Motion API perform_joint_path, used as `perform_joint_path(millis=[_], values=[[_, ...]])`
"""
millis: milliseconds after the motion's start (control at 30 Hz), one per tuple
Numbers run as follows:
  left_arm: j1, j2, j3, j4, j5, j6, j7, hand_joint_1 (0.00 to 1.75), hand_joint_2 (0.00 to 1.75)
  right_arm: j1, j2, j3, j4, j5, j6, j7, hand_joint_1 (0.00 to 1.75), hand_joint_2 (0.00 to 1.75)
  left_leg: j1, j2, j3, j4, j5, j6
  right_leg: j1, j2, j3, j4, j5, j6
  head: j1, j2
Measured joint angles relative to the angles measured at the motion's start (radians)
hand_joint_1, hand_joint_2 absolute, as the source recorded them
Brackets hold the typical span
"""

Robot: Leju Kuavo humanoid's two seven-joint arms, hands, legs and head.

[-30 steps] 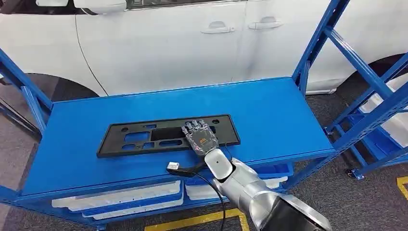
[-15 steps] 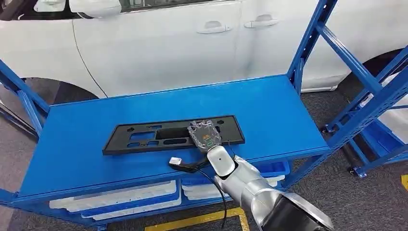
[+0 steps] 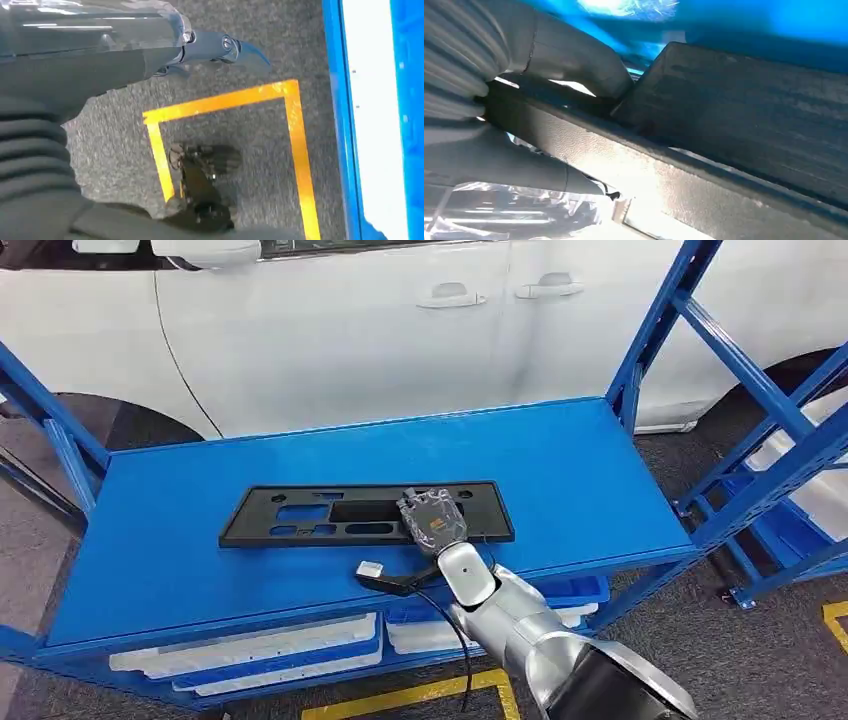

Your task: Take the parts from the cabinet and place them on the table.

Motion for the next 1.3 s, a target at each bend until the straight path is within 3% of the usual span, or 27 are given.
perform_joint_path(millis=[33, 67, 167, 233, 267, 367, 400, 433, 467, 533, 567, 600, 667, 700, 733, 800, 833, 867, 900, 933, 967, 1033, 1067, 1133, 1167, 1233, 1300], values=[[0.0, 0.0, 0.0, 0.0, 0.0, 0.0, 0.004, 0.0, 1.75, -0.002, 0.0, -0.004, 0.0, 0.0, -0.01, -0.002, 1.75, 1.75, 0.0, -0.001, 0.001, 0.0, -0.002, -0.003, 0.0, 0.0, 0.042, -0.088, 0.035, -0.007, 0.0, 0.0], [-0.002, -0.001, -0.001, 0.0, 0.001, 0.0, 0.007, 0.0, 1.75, -0.004, 0.0, -0.006, 0.0, 0.0, -0.016, -0.005, 1.75, 1.75, -0.008, -0.003, -0.003, 0.005, -0.004, -0.009, 0.007, -0.001, 0.056, -0.122, 0.023, -0.012, 0.0, 0.0], [-0.005, -0.001, -0.002, 0.0, 0.002, 0.005, 0.014, 0.0, 1.75, -0.004, 0.003, -0.016, 0.0, -0.007, -0.055, -0.022, 1.75, 1.75, -0.003, -0.003, -0.006, -0.001, 0.002, -0.028, 0.013, 0.001, 0.046, -0.12, 0.025, -0.025, 0.0, 0.0], [-0.008, -0.001, -0.005, 0.0, 0.002, 0.004, 0.014, 0.0, 1.75, -0.006, 0.009, -0.029, -0.002, -0.024, -0.085, -0.038, 1.75, 1.75, 0.001, -0.002, -0.013, 0.014, -0.012, -0.038, 0.003, -0.003, 0.053, -0.134, 0.035, -0.04, 0.0, 0.0], [-0.01, -0.002, -0.006, 0.0, 0.002, 0.004, 0.014, 0.0, 1.75, -0.006, 0.011, -0.036, -0.008, -0.032, -0.099, -0.048, 1.75, 1.75, 0.0, -0.002, -0.032, 0.056, -0.042, -0.041, 0.003, -0.004, 0.053, -0.135, 0.034, -0.047, 0.0, 0.0], [-0.012, -0.002, -0.008, 0.0, 0.002, 0.005, 0.012, 0.0, 1.75, -0.007, 0.016, -0.056, -0.03, -0.044, -0.124, -0.064, 1.75, 1.75, 0.001, -0.002, -0.145, 0.294, -0.144, -0.05, 0.007, -0.004, 0.053, -0.134, 0.031, -0.052, 0.0, 0.0], [-0.012, -0.002, -0.009, 0.0, 0.002, 0.006, 0.012, 0.0, 1.75, -0.007, 0.016, -0.058, -0.033, -0.044, -0.124, -0.065, 1.75, 1.75, 0.001, -0.002, -0.165, 0.328, -0.143, -0.052, 0.008, -0.004, 0.054, -0.133, 0.03, -0.053, 0.0, 0.0], [-0.012, -0.002, -0.009, 0.0, 0.002, 0.006, 0.012, 0.0, 1.75, -0.007, 0.016, -0.06, -0.034, -0.044, -0.124, -0.066, 1.75, 1.75, 0.001, -0.002, -0.16, 0.309, -0.118, -0.051, 0.009, -0.004, 0.056, -0.132, 0.028, -0.053, 0.0, 0.0], [-0.012, -0.002, -0.009, 0.0, 0.002, 0.006, 0.011, 0.0, 1.75, -0.007, 0.016, -0.064, -0.038, -0.045, -0.124, -0.068, 1.75, 1.75, 0.001, -0.002, -0.133, 0.244, -0.073, -0.049, 0.009, -0.003, 0.059, -0.13, 0.025, -0.051, 0.0, 0.0], [-0.013, -0.002, -0.009, 0.0, 0.002, 0.015, -0.004, 0.0, 1.75, 0.0, 0.017, -0.077, -0.071, -0.079, -0.124, -0.104, 1.75, 1.75, 0.002, 0.0, -0.053, 0.068, 0.019, -0.044, 0.008, -0.003, 0.064, -0.124, 0.016, -0.045, 0.0, 0.0], [-0.015, -0.002, -0.009, 0.0, 0.002, 0.022, -0.007, 0.0, 1.75, 0.016, 0.013, -0.102, -0.126, -0.12, -0.124, -0.167, 1.75, 1.75, -0.004, 0.001, -0.032, 0.032, 0.009, -0.04, 0.017, -0.001, 0.059, -0.119, 0.013, -0.039, 0.0, 0.0], [-0.015, -0.002, -0.008, 0.0, 0.002, 0.022, -0.014, 0.0, 1.75, 0.031, 0.015, -0.139, -0.18, -0.166, -0.124, -0.255, 1.75, 1.75, -0.003, -0.001, -0.033, 0.014, 0.005, -0.032, 0.018, 0.001, 0.051, -0.114, 0.013, -0.037, 0.0, 0.0], [-0.011, -0.002, 0.003, 0.0, 0.002, 0.016, -0.032, 0.0, 1.75, 0.07, 0.038, -0.268, -0.294, -0.316, -0.126, -0.512, 1.75, 1.75, -0.006, -0.001, -0.042, 0.024, 0.004, -0.025, 0.016, 0.002, 0.043, -0.116, 0.016, -0.029, 0.0, 0.0], [-0.012, -0.002, 0.013, 0.0, 0.002, 0.013, -0.041, 0.0, 1.75, 0.083, 0.047, -0.33, -0.355, -0.452, -0.125, -0.644, 1.75, 1.75, -0.005, -0.003, -0.043, 0.02, 0.006, -0.018, 0.017, 0.001, 0.044, -0.116, 0.014, -0.023, 0.0, 0.0], [-0.013, -0.002, 0.023, 0.0, 0.002, 0.008, -0.047, 0.0, 1.75, 0.096, 0.053, -0.365, -0.417, -0.607, -0.112, -0.721, 1.75, 1.75, 0.003, -0.004, -0.04, 0.013, 0.011, -0.01, 0.015, -0.002, 0.043, -0.108, 0.0, -0.015, 0.0, 0.0], [-0.009, 0.001, 0.044, 0.0, 0.002, 0.003, -0.053, 0.0, 1.75, 0.128, 0.052, -0.405, -0.614, -1.014, -0.04, -0.751, 1.75, 1.75, 0.001, -0.01, -0.039, 0.01, 0.01, 0.002, 0.013, -0.001, 0.002, -0.011, -0.064, -0.013, 0.0, 0.0], [-0.003, 0.002, 0.053, 0.0, 0.002, 0.0, -0.054, 0.0, 1.75, 0.145, 0.048, -0.41, -0.706, -1.173, -0.02, -0.733, 1.75, 1.75, -0.001, -0.011, -0.038, 0.011, 0.009, 0.004, 0.012, -0.001, -0.04, 0.08, -0.106, -0.011, 0.0, 0.0], [0.002, 0.003, 0.058, 0.0, 0.002, 0.0, -0.054, 0.0, 1.75, 0.159, 0.045, -0.414, -0.765, -1.27, -0.01, -0.727, 1.75, 1.75, -0.002, -0.011, -0.037, 0.011, 0.008, 0.006, 0.012, -0.001, -0.078, 0.156, -0.133, -0.01, 0.0, 0.0], [0.005, 0.003, 0.063, 0.0, 0.002, 0.0, -0.054, 0.0, 1.75, 0.174, 0.037, -0.422, -0.817, -1.336, -0.006, -0.726, 1.75, 1.75, -0.004, -0.011, -0.036, 0.011, 0.007, 0.007, 0.012, -0.001, -0.105, 0.203, -0.137, -0.009, 0.0, 0.0], [0.008, 0.005, 0.066, 0.0, 0.002, 0.0, -0.054, 0.0, 1.75, 0.192, 0.032, -0.43, -0.861, -1.341, -0.008, -0.724, 1.75, 1.75, -0.005, -0.011, -0.035, 0.012, 0.006, 0.006, 0.012, -0.001, -0.11, 0.197, -0.115, -0.01, 0.0, 0.0], [0.008, 0.006, 0.07, 0.0, 0.002, 0.0, -0.054, 0.0, 1.75, 0.205, 0.028, -0.434, -0.894, -1.289, -0.01, -0.73, 1.75, 1.75, -0.006, -0.01, -0.034, 0.013, 0.004, 0.004, 0.012, -0.001, -0.091, 0.144, -0.074, -0.012, 0.0, 0.0], [0.003, 0.006, 0.078, 0.0, 0.002, -0.001, -0.056, 0.0, 1.75, 0.214, 0.025, -0.435, -0.938, -1.183, -0.001, -0.779, 1.75, 1.75, -0.008, -0.005, -0.03, 0.017, 0.0, 0.0, 0.012, -0.002, -0.01, -0.037, 0.025, -0.019, 0.0, 0.0], [0.001, 0.006, 0.08, 0.0, 0.002, -0.002, -0.058, 0.0, 1.75, 0.215, 0.023, -0.436, -0.958, -1.182, 0.004, -0.803, 1.75, 1.75, -0.009, -0.004, -0.031, 0.018, -0.003, -0.003, 0.013, -0.001, 0.015, -0.092, 0.03, -0.022, 0.0, 0.0], [-0.003, 0.007, 0.084, 0.0, 0.002, -0.002, -0.06, 0.0, 1.75, 0.224, 0.021, -0.436, -1.002, -1.212, 0.017, -0.821, 1.75, 1.75, -0.012, -0.005, -0.034, 0.019, -0.003, -0.01, 0.019, -0.001, 0.021, -0.105, 0.025, -0.026, 0.0, 0.0], [0.001, 0.007, 0.085, 0.0, 0.002, -0.002, -0.061, 0.0, 1.75, 0.236, 0.015, -0.438, -1.033, -1.271, 0.061, -0.83, 1.75, 1.75, -0.011, -0.005, -0.031, 0.017, -0.003, -0.016, 0.021, -0.001, 0.022, -0.105, 0.023, -0.031, 0.0, 0.0], [0.007, 0.008, 0.096, 0.0, 0.002, 0.0, -0.064, 0.0, 1.75, 0.278, 0.001, -0.438, -1.147, -1.478, 0.217, -0.83, 1.75, 1.75, -0.011, -0.005, -0.031, 0.018, -0.009, -0.027, 0.013, -0.004, 0.03, -0.12, 0.031, -0.046, 0.0, 0.0], [0.016, 0.008, 0.108, 0.0, 0.002, -0.003, -0.07, 0.0, 1.75, 0.313, -0.017, -0.44, -1.27, -1.648, 0.378, -0.819, 1.75, 1.75, -0.009, -0.002, -0.058, 0.09, -0.06, -0.034, 0.012, -0.005, 0.034, -0.124, 0.031, -0.054, 0.0, 0.0]])
